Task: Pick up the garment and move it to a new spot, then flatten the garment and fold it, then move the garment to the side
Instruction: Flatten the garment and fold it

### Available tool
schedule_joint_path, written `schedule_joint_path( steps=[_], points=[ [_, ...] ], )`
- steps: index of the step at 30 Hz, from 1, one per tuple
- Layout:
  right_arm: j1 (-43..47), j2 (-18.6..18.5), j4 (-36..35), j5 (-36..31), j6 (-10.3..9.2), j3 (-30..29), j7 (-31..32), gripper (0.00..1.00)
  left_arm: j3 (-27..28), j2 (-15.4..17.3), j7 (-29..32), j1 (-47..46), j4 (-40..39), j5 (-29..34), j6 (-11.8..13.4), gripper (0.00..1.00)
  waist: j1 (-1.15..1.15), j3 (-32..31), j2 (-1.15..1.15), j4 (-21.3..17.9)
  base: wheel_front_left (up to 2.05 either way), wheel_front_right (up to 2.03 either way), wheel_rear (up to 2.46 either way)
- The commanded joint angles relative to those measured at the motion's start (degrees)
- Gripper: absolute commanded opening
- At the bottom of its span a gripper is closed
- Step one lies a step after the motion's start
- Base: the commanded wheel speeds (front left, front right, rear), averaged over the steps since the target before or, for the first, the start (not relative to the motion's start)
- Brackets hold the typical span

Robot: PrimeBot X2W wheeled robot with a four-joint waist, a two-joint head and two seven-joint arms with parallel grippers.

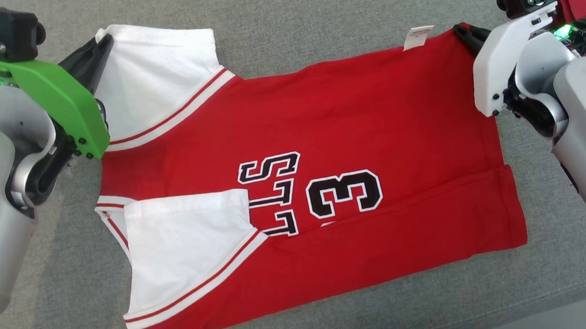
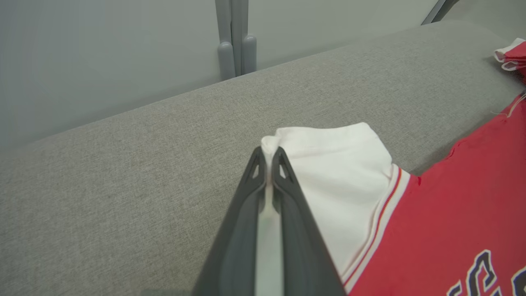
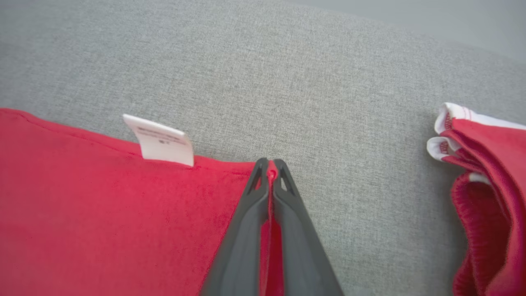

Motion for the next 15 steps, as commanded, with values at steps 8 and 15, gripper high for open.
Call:
schedule_joint_path(
  steps=[8, 15],
  points=[
    [8.14, -2.85, -4.55, 2.73, -0.06, 1.47, -8.76, 0.0, 1.0, 3.9, -7.17, 10.31, -7.91, -2.62, 0.26, 0.0, 0.0, -5.93, 0.0, 0.38, 0.0, 0.0, 0.0],
    [17.83, -5.1, -10.32, 3.61, -0.06, -1.44, -12.14, 0.0, 1.2, 6.82, -11.09, 22.66, -17.76, -4.21, 4.1, 0.0, 0.0, -10.72, 0.0, 1.36, 0.0, 0.0, 0.0]
  ],
)
